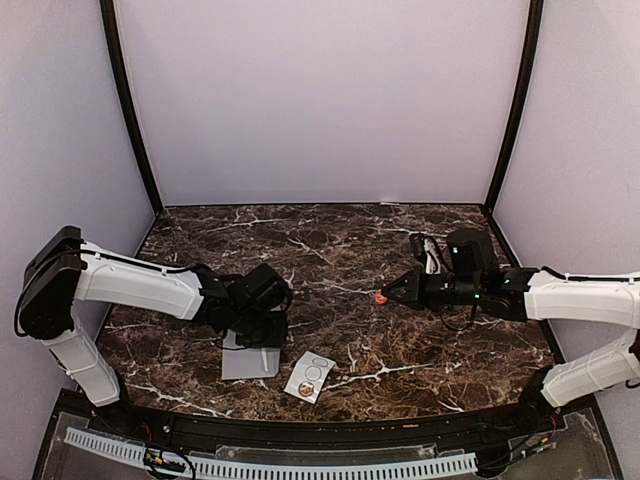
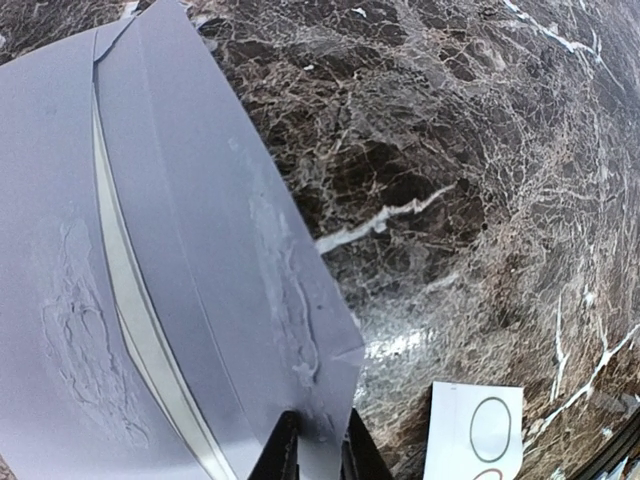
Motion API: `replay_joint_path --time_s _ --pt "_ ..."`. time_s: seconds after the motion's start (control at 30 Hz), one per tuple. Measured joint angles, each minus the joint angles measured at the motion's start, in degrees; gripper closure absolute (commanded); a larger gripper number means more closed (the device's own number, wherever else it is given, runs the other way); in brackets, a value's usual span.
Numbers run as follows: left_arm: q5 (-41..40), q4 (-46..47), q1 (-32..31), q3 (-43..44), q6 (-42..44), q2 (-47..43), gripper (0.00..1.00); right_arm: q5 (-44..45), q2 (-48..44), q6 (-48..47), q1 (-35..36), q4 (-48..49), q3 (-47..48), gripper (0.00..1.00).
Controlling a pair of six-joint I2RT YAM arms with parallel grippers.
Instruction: Place the letter into the envelope and seal it
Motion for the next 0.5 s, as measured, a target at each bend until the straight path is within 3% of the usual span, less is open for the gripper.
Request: replay_joint_path --time_s 0.27,0.5 --pt "-1.2 -0.9 0.0 -1.8 -1.4 -2.9 1.0 -0.1 0.2 0.0 0.0 0.3 0.0 1.0" --pt "-1.8 -1.4 0.0 -2.8 -2.0 -4.3 1.0 -0.2 0.5 0.1 0.0 0.5 0.1 1.0"
